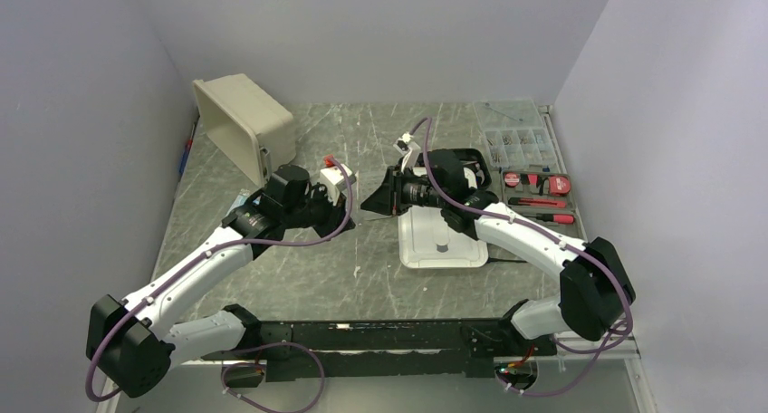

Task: Organize the chemistry lab equipment

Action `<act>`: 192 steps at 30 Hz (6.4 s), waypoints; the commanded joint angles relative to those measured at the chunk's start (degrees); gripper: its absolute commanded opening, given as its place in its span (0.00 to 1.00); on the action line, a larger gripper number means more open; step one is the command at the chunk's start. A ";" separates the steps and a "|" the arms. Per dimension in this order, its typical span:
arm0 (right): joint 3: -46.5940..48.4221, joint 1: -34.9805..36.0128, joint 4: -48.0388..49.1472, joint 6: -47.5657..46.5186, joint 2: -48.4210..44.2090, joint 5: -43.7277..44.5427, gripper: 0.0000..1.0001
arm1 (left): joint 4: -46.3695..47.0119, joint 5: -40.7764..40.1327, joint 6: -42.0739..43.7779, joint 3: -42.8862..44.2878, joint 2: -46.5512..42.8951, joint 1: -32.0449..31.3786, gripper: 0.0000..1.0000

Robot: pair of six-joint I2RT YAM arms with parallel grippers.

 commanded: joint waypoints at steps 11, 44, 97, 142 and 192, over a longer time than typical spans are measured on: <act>3.00 1.48 -4.03 -5.85 -2.33 8.44 0.12 | 0.54 -4.52 -1.56 0.79 -1.33 -0.37 0.79; 18.63 13.37 -10.80 -30.40 17.68 52.60 0.10 | -1.12 -21.66 -3.63 -1.12 -8.93 8.51 0.99; 20.47 13.39 -17.45 -28.38 20.75 54.40 0.10 | -1.04 -20.89 -3.12 -1.07 -7.44 8.51 0.99; 16.61 12.94 -13.22 -25.30 24.20 54.59 0.11 | -1.26 -20.69 -3.09 -1.05 -7.00 8.56 0.99; 19.48 11.89 -14.80 -28.93 13.42 52.85 0.60 | -1.97 -22.49 -1.66 -0.52 -1.93 9.61 0.99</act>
